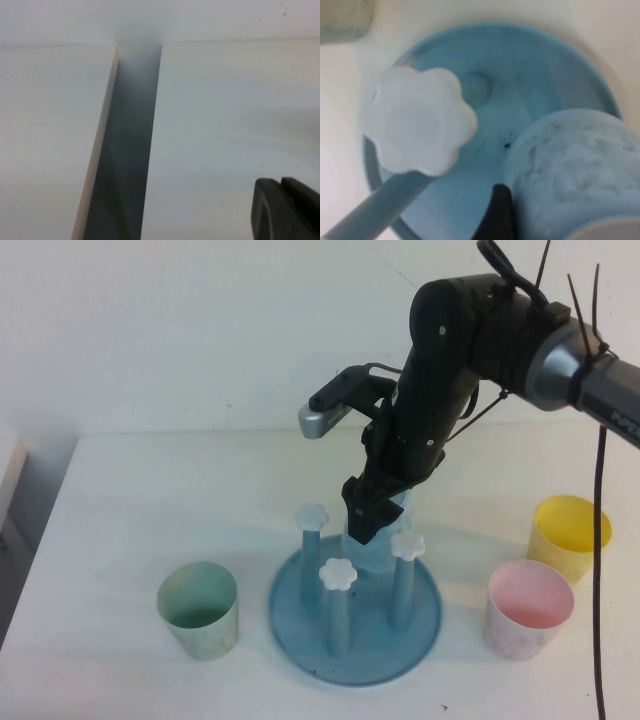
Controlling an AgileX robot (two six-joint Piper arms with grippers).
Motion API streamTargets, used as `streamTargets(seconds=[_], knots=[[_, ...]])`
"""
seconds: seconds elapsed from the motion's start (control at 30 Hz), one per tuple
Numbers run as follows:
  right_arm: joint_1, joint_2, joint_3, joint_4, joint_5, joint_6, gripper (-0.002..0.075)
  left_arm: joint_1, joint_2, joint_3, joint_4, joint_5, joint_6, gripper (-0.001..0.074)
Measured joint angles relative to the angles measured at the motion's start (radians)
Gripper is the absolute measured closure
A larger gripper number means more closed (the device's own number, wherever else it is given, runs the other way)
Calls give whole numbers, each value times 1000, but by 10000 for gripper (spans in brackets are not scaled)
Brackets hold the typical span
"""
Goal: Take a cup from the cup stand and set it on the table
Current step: Pick up the cup from the rack, then hand over the cup
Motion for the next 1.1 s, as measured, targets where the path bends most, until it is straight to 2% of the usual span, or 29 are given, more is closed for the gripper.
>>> streamTargets(seconds=[0.1, 0.43, 1.1], knots=[[0, 0, 0, -4, 0, 0, 120, 0, 0, 0, 0, 0, 0, 737], [2, -23, 0, -27, 0, 8, 120, 0, 0, 0, 0, 0, 0, 737], [2, -394, 0, 0, 0, 35, 120, 0, 0, 0, 0, 0, 0, 737]])
